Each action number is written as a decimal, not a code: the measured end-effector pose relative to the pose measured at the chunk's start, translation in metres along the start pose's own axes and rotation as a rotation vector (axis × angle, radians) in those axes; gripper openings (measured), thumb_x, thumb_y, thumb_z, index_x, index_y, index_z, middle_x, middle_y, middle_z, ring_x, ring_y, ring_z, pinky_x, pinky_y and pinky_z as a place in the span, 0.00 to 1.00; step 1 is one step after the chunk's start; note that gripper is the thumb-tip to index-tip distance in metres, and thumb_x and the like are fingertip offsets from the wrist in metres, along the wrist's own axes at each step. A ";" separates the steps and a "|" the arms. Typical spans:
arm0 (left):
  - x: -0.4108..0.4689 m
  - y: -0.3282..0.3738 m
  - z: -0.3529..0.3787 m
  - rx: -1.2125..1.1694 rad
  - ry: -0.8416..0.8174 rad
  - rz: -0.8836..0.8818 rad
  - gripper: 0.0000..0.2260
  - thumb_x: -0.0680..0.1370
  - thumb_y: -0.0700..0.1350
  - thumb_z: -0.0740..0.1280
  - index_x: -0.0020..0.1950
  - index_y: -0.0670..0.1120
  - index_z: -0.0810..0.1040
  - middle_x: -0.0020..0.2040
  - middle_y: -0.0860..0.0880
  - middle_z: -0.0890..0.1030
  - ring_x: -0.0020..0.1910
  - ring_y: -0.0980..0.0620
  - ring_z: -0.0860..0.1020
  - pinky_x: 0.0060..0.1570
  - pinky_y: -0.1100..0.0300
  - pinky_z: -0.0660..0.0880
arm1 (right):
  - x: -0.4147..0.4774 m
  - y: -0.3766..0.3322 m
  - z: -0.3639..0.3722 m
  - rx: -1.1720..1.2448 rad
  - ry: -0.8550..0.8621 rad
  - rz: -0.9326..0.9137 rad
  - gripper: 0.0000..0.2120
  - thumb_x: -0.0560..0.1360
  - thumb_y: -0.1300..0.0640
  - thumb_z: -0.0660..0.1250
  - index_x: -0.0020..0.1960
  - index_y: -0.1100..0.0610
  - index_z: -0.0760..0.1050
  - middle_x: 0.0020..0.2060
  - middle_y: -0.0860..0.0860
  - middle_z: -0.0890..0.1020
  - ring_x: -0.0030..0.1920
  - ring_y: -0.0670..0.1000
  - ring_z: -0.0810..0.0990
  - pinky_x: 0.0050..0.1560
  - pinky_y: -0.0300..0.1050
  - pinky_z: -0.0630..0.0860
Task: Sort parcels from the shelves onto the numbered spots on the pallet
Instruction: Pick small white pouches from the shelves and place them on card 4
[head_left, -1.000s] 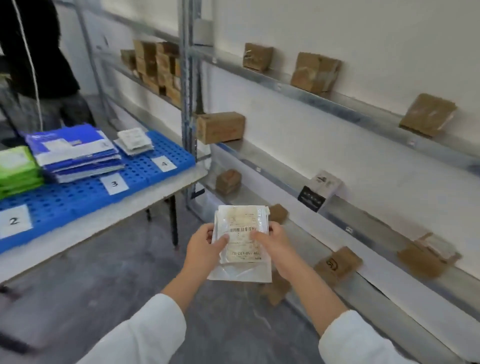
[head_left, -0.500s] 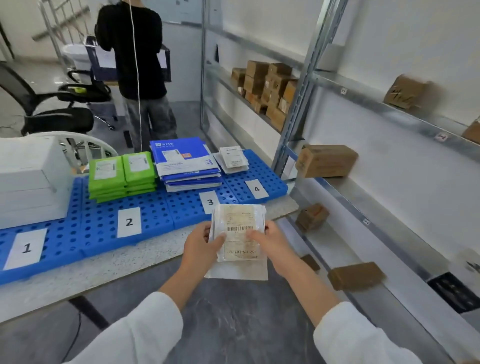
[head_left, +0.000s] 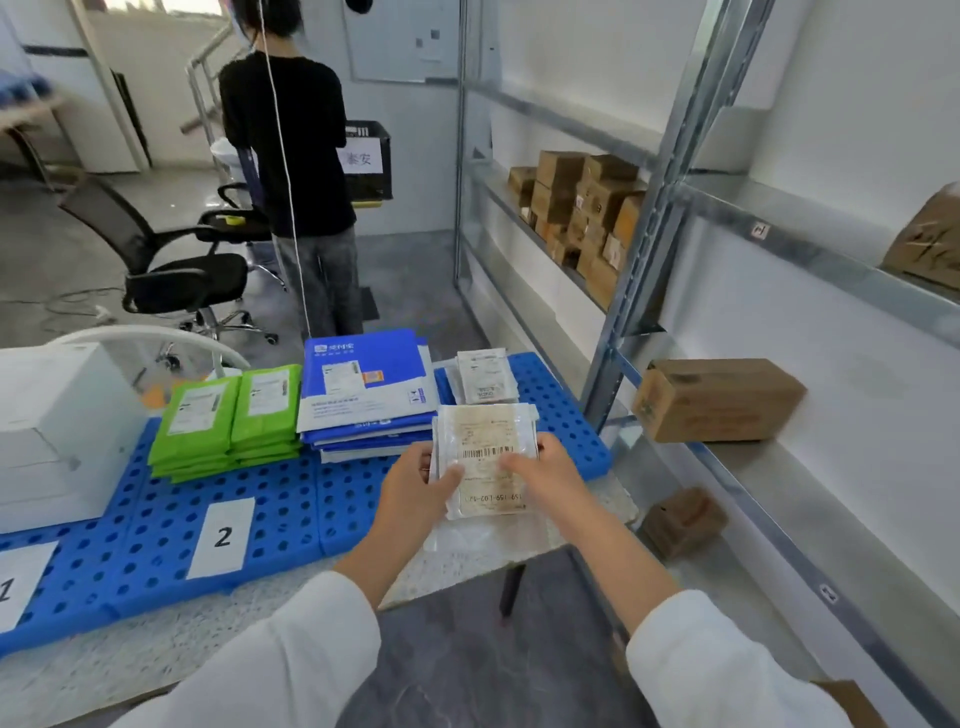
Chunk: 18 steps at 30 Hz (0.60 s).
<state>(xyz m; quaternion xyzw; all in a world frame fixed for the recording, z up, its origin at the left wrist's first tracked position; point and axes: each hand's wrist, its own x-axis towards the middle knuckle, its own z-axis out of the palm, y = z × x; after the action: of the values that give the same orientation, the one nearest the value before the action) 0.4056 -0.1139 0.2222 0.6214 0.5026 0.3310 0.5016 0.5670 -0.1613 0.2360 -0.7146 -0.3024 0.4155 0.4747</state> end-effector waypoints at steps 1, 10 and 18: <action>0.012 0.007 0.008 -0.003 0.000 0.002 0.09 0.77 0.44 0.69 0.55 0.50 0.75 0.48 0.54 0.81 0.47 0.56 0.80 0.43 0.63 0.78 | 0.015 -0.005 -0.008 -0.007 -0.011 -0.014 0.15 0.75 0.56 0.68 0.60 0.53 0.69 0.53 0.48 0.80 0.51 0.47 0.79 0.47 0.44 0.78; 0.099 0.008 0.060 0.021 0.043 -0.028 0.09 0.77 0.43 0.69 0.56 0.46 0.76 0.47 0.54 0.81 0.44 0.59 0.78 0.37 0.71 0.72 | 0.111 -0.008 -0.036 -0.084 -0.049 0.009 0.16 0.76 0.56 0.68 0.62 0.54 0.69 0.54 0.47 0.79 0.52 0.47 0.78 0.48 0.42 0.76; 0.203 -0.016 0.082 0.002 0.032 -0.109 0.07 0.78 0.41 0.67 0.55 0.48 0.75 0.46 0.55 0.79 0.44 0.61 0.76 0.38 0.71 0.70 | 0.217 -0.016 -0.024 -0.150 -0.055 0.086 0.14 0.77 0.55 0.66 0.61 0.52 0.68 0.55 0.48 0.78 0.54 0.49 0.78 0.47 0.42 0.75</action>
<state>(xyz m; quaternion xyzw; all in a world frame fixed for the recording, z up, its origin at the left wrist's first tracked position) 0.5322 0.0559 0.1654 0.5883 0.5439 0.3127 0.5101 0.6900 0.0142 0.1895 -0.7487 -0.3146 0.4314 0.3930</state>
